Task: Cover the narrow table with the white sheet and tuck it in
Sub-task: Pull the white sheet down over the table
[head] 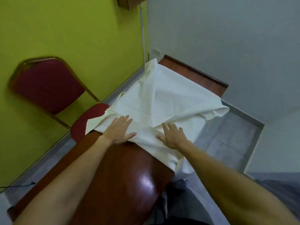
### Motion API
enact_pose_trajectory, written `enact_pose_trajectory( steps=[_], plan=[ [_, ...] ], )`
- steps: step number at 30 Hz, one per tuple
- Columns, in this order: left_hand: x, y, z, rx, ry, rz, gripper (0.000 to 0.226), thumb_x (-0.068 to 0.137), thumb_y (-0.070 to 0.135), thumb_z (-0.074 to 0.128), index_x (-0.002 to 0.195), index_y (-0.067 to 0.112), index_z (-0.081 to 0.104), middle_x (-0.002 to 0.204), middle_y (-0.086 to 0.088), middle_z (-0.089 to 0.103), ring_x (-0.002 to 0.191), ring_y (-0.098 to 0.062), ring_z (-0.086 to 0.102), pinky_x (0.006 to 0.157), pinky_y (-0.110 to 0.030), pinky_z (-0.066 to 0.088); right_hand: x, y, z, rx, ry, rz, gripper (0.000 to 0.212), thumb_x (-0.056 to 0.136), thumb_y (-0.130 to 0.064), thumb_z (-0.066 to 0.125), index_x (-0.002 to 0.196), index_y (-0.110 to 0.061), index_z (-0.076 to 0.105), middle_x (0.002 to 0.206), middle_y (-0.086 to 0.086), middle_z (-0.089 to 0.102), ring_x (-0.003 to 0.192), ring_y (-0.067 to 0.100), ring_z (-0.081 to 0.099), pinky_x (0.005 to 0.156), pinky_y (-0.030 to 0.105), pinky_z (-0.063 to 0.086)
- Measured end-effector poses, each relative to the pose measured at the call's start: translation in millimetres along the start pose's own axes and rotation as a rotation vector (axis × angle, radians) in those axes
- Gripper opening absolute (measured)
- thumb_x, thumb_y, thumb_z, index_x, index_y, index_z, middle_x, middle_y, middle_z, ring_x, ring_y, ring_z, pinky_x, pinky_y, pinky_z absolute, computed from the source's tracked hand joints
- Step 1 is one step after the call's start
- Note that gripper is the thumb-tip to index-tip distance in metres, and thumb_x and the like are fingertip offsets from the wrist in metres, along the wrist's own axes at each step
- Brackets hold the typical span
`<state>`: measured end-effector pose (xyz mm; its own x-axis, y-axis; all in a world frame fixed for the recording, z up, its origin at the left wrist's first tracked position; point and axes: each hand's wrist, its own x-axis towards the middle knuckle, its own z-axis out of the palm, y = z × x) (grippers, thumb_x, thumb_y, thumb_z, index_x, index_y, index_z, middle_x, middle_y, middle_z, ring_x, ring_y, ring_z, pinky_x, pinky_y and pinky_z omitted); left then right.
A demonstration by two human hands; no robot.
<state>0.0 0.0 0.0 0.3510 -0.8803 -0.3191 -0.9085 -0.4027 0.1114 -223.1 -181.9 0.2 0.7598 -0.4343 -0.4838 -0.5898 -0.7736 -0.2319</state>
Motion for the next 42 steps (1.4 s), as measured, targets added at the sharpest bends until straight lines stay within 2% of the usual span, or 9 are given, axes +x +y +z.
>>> enact_pose_trajectory(
  steps=[5, 11, 16, 18, 21, 24, 31, 39, 42],
  plan=[
    [22.1, -3.0, 13.1, 0.098, -0.01, 0.102, 0.084, 0.09, 0.072, 0.029, 0.152, 0.017, 0.024, 0.161, -0.009, 0.019, 0.148, -0.029, 0.017, 0.119, -0.049, 0.014, -14.8, -9.8, 48.7, -0.034, 0.196, 0.169, 0.07, 0.101, -0.058, 0.032, 0.151, -0.01, 0.024, 0.148, 0.016, 0.039, 0.126, 0.037, 0.045, 0.099, 0.051, 0.04],
    [47.5, -13.6, 27.1, 0.131, 0.045, 0.279, 0.076, 0.091, 0.069, 0.035, 0.144, 0.014, 0.039, 0.141, -0.009, 0.048, 0.13, -0.028, 0.043, 0.115, -0.048, 0.024, -19.6, -16.2, 81.8, -0.105, 0.366, 0.26, 0.05, 0.096, -0.05, 0.048, 0.125, -0.01, 0.053, 0.097, 0.01, 0.062, 0.078, 0.032, 0.059, 0.069, 0.045, 0.046],
    [60.9, -24.2, 39.0, 0.169, 0.115, 0.316, 0.063, 0.088, 0.068, 0.04, 0.117, 0.015, 0.058, 0.104, -0.006, 0.059, 0.096, -0.025, 0.055, 0.09, -0.04, 0.043, -22.1, -10.4, 97.7, -0.121, 0.464, 0.195, 0.012, 0.093, -0.024, 0.056, 0.09, -0.015, 0.049, 0.081, 0.007, 0.053, 0.069, 0.03, 0.051, 0.061, 0.041, 0.039],
    [59.8, -26.6, 40.7, 0.161, 0.079, 0.318, 0.055, 0.09, 0.064, 0.041, 0.106, 0.015, 0.061, 0.099, -0.005, 0.063, 0.09, -0.025, 0.058, 0.081, -0.04, 0.046, -27.4, -8.7, 105.4, -0.118, 0.489, 0.126, 0.034, 0.077, -0.008, 0.073, 0.086, -0.016, 0.042, 0.078, 0.007, 0.051, 0.064, 0.029, 0.049, 0.054, 0.04, 0.041],
    [48.2, -30.4, 37.9, 0.109, 0.023, 0.288, 0.046, 0.096, 0.06, 0.036, 0.084, 0.02, 0.053, 0.085, -0.003, 0.066, 0.079, -0.025, 0.062, 0.07, -0.039, 0.047, -34.9, -10.8, 111.5, -0.015, 0.513, 0.153, 0.02, 0.099, -0.024, 0.053, 0.086, -0.018, 0.039, 0.074, 0.003, 0.049, 0.06, 0.026, 0.047, 0.05, 0.039, 0.039],
    [31.3, -37.5, 34.0, 0.123, 0.067, 0.293, 0.047, 0.097, 0.062, 0.021, 0.077, 0.023, 0.04, 0.072, 0.0, 0.063, 0.066, -0.024, 0.062, 0.057, -0.037, 0.048, -40.6, -15.9, 115.3, 0.028, 0.552, 0.18, 0.031, 0.105, -0.037, 0.027, 0.082, -0.02, 0.038, 0.067, -0.001, 0.043, 0.053, 0.02, 0.034, 0.046, 0.035, 0.028],
    [-18.0, -38.6, 20.8, 0.205, 0.189, 0.349, 0.066, 0.095, 0.065, 0.0, 0.078, 0.021, 0.046, 0.061, 0.001, 0.061, 0.051, -0.023, 0.06, 0.042, -0.03, 0.04, -72.7, -36.6, 111.8, 0.049, 0.638, 0.163, 0.033, 0.104, -0.042, 0.025, 0.08, -0.022, 0.034, 0.061, -0.007, 0.036, 0.045, 0.014, 0.031, 0.038, 0.03, 0.024],
    [-99.5, -33.3, 5.3, 0.285, 0.25, 0.344, 0.062, 0.098, 0.063, 0.002, 0.071, 0.02, 0.039, 0.052, 0.004, 0.051, 0.041, -0.02, 0.049, 0.037, -0.025, 0.022, -123.1, -74.7, 121.5, 0.046, 0.787, 0.081, 0.032, 0.102, -0.037, 0.035, 0.077, -0.018, 0.042, 0.056, -0.002, 0.046, 0.039, 0.02, 0.043, 0.035, 0.028, 0.024],
    [-134.1, -34.7, 1.9, 0.297, 0.272, 0.317, 0.067, 0.096, 0.065, -0.001, 0.072, 0.02, 0.043, 0.054, 0.006, 0.049, 0.042, -0.016, 0.047, 0.038, -0.029, 0.033, -148.2, -93.5, 129.9, 0.048, 0.821, 0.062, 0.033, 0.102, -0.037, 0.034, 0.077, -0.018, 0.042, 0.056, -0.001, 0.046, 0.039, 0.021, 0.043, 0.035, 0.028, 0.026]
  ],
)
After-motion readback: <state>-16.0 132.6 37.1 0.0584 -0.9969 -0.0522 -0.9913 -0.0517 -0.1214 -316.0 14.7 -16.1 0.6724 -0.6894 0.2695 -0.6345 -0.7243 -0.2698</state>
